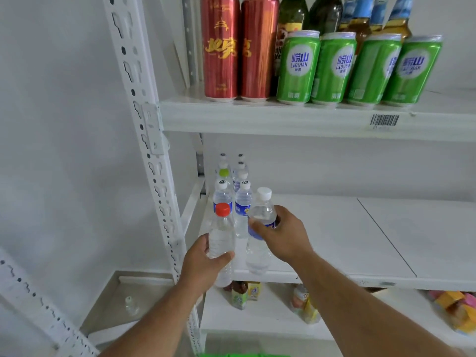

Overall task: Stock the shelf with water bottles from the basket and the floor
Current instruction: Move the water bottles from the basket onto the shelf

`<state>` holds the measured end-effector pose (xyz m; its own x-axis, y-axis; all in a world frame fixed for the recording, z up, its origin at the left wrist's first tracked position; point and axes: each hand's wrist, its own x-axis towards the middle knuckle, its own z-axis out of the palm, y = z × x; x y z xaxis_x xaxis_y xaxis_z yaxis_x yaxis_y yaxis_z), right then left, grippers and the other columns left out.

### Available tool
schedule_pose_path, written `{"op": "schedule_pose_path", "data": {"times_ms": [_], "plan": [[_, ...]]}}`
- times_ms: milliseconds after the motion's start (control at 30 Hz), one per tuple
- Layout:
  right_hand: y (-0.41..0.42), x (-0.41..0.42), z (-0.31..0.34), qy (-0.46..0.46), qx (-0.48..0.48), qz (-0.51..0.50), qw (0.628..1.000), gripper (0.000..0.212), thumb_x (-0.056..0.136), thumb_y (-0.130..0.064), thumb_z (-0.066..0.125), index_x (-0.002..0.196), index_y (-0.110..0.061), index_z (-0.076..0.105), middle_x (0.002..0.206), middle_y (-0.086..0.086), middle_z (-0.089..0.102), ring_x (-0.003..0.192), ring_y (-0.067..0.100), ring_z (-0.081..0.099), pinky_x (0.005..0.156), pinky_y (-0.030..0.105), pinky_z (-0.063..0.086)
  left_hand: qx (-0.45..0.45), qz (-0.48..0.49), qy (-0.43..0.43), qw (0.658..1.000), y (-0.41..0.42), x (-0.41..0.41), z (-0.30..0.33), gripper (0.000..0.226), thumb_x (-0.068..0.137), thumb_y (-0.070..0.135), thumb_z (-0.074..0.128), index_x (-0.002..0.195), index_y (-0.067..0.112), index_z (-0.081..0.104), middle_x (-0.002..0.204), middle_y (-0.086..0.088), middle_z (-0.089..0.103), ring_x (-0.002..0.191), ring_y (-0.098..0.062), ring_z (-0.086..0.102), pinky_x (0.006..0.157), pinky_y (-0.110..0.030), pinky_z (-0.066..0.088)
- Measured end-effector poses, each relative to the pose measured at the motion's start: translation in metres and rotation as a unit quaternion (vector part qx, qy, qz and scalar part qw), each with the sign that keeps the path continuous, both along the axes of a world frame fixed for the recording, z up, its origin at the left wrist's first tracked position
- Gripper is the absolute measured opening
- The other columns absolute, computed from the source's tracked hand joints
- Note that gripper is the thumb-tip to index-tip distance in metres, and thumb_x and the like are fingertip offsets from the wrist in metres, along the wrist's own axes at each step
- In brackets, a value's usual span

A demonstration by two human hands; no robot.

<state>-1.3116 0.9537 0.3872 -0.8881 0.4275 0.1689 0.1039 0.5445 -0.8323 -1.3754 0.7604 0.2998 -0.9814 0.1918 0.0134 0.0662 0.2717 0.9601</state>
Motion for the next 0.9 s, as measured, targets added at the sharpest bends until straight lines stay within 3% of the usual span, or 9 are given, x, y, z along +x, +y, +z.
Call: {"op": "schedule_pose_path", "data": {"times_ms": [200, 367, 467, 533, 600, 733, 800, 900], "plan": [[0.010, -0.037, -0.018, -0.014, -0.006, 0.006, 1.000, 0.030, 0.074, -0.053, 0.069, 0.096, -0.035, 0.060, 0.083, -0.016, 0.067, 0.073, 0.001, 0.062, 0.057, 0.018, 0.042, -0.001, -0.005, 0.002, 1.000, 0.016, -0.040, -0.006, 0.050, 0.069, 0.032, 0.087, 0.112, 0.036, 0.060, 0.099, 0.019, 0.071, 0.086, 0.013, 0.064, 0.073, -0.012, 0.049], [0.020, -0.066, -0.036, -0.025, -0.016, 0.007, 1.000, 0.032, 0.074, -0.051, 0.072, 0.100, -0.037, 0.059, 0.088, -0.018, 0.066, 0.077, 0.001, 0.062, 0.059, 0.018, 0.043, -0.009, -0.007, -0.003, 1.000, 0.027, -0.065, -0.018, 0.052, 0.070, 0.030, 0.086, 0.115, 0.035, 0.060, 0.103, 0.017, 0.072, 0.092, 0.005, 0.066, 0.077, -0.014, 0.049], [0.024, -0.080, -0.048, -0.016, -0.021, 0.004, 1.000, 0.026, 0.071, -0.047, 0.073, 0.090, -0.033, 0.063, 0.084, -0.014, 0.068, 0.073, 0.002, 0.063, 0.058, 0.019, 0.047, -0.014, -0.005, -0.008, 1.000, 0.033, -0.075, -0.025, 0.049, 0.070, 0.027, 0.086, 0.111, 0.037, 0.060, 0.099, 0.020, 0.070, 0.090, 0.009, 0.064, 0.067, -0.005, 0.046], [0.025, -0.087, -0.055, -0.011, -0.019, 0.004, 1.000, 0.027, 0.070, -0.046, 0.074, 0.089, -0.029, 0.065, 0.084, -0.011, 0.068, 0.073, 0.006, 0.063, 0.059, 0.021, 0.049, -0.018, -0.004, -0.013, 1.000, 0.036, -0.079, -0.030, 0.051, 0.070, 0.028, 0.086, 0.113, 0.036, 0.059, 0.101, 0.019, 0.070, 0.092, 0.007, 0.064, 0.071, -0.008, 0.047], [0.026, -0.094, -0.064, -0.020, -0.019, 0.008, 1.000, 0.030, 0.070, -0.046, 0.075, 0.093, -0.029, 0.065, 0.091, -0.009, 0.066, 0.079, 0.008, 0.063, 0.064, 0.022, 0.049, -0.018, -0.005, -0.019, 1.000, 0.037, -0.082, -0.035, 0.054, 0.070, 0.029, 0.086, 0.117, 0.033, 0.059, 0.106, 0.016, 0.070, 0.098, -0.001, 0.065, 0.083, -0.020, 0.051], [0.024, -0.102, -0.076, -0.030, -0.019, 0.012, 0.999, 0.029, 0.071, -0.044, 0.075, 0.093, -0.029, 0.063, 0.095, -0.006, 0.064, 0.081, 0.007, 0.060, 0.064, 0.019, 0.040, -0.009, -0.003, -0.015, 1.000, 0.038, -0.089, -0.039, 0.056, 0.072, 0.024, 0.086, 0.120, 0.027, 0.059, 0.110, 0.010, 0.070, 0.102, -0.009, 0.066, 0.090, -0.031, 0.054], [0.022, -0.105, -0.080, -0.025, -0.017, 0.013, 0.999, 0.026, 0.072, -0.043, 0.075, 0.088, -0.029, 0.061, 0.092, -0.005, 0.063, 0.079, 0.006, 0.058, 0.062, 0.017, 0.037, -0.008, -0.005, -0.013, 1.000, 0.037, -0.092, -0.039, 0.055, 0.072, 0.022, 0.085, 0.120, 0.026, 0.058, 0.112, 0.010, 0.069, 0.104, -0.011, 0.065, 0.091, -0.031, 0.053], [0.018, -0.107, -0.084, -0.018, -0.023, 0.015, 0.999, 0.026, 0.072, -0.044, 0.075, 0.090, -0.033, 0.060, 0.093, -0.008, 0.062, 0.081, 0.005, 0.057, 0.063, 0.016, 0.036, 0.000, -0.012, -0.013, 1.000, 0.035, -0.096, -0.042, 0.054, 0.072, 0.020, 0.085, 0.118, 0.029, 0.057, 0.109, 0.014, 0.069, 0.102, -0.006, 0.066, 0.084, -0.019, 0.052]]}}
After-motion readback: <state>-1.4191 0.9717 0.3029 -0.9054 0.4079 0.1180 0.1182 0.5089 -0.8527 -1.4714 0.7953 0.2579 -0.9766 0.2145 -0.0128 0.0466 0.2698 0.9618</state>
